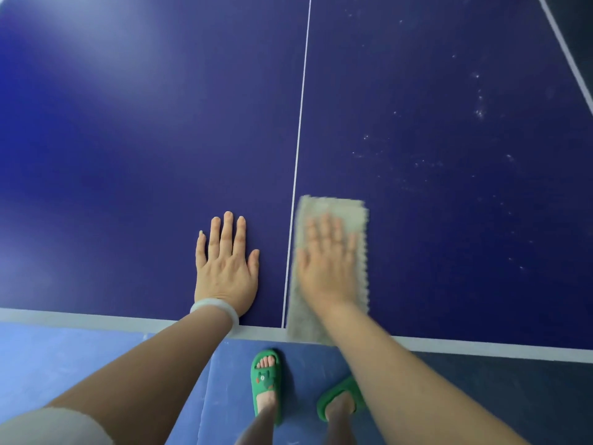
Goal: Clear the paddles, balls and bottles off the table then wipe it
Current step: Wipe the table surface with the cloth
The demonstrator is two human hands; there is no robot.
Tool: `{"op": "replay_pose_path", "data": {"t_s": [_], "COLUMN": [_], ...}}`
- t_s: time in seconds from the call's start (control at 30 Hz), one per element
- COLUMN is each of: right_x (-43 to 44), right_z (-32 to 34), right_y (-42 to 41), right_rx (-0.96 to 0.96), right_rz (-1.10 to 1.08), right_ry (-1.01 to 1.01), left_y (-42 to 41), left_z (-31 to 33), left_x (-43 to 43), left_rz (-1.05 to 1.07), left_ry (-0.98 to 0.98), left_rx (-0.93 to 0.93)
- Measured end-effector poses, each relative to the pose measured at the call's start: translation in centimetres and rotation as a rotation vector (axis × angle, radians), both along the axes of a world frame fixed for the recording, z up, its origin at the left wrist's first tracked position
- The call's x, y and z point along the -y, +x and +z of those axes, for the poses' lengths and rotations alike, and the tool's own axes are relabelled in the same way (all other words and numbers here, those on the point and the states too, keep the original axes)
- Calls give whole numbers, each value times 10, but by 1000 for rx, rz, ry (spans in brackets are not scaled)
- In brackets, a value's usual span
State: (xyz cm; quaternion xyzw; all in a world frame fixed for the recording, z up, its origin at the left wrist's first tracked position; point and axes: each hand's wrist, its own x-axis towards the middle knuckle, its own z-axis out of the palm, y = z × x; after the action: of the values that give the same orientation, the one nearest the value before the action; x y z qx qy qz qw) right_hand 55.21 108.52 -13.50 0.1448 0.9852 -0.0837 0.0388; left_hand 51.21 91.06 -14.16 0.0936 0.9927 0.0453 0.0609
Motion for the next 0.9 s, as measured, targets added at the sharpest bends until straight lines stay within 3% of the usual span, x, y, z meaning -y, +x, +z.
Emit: {"op": "replay_pose_path", "data": {"t_s": [0.1,0.17,0.27,0.37,0.43,0.5,0.6,0.67,0.8,0.87,0.9], "right_x": [-9,-58,-120,-102,-72,-63,-111,-159,-200,-173,-156], "right_z": [-1,0,1,0,0,-2,-2,0,2,2,1], "right_y": [31,43,46,40,43,58,82,93,90,85,86], "right_rx": [39,55,99,89,38,22,50,74,116,65,32], "right_rz": [327,214,-158,-347,-251,-15,159,60,-342,-363,-270], "right_ry": [17,36,98,86,48,47,51,74,107,97,80], "left_y": [0,0,-1,6,18,30,43,49,55,55,55], "left_z": [1,0,1,6,12,14,13,8,-1,-3,-3], "left_x": [0,0,1,-20,-53,-93,-143,-164,-177,-177,-177], "left_rz": [-2,-5,-4,-23,-103,-181,-105,0,63,69,71], "left_ry": [7,4,18,106,160,202,226,164,52,31,28], "left_rx": [9,7,11,-22,-43,-4,74,87,28,24,27]}}
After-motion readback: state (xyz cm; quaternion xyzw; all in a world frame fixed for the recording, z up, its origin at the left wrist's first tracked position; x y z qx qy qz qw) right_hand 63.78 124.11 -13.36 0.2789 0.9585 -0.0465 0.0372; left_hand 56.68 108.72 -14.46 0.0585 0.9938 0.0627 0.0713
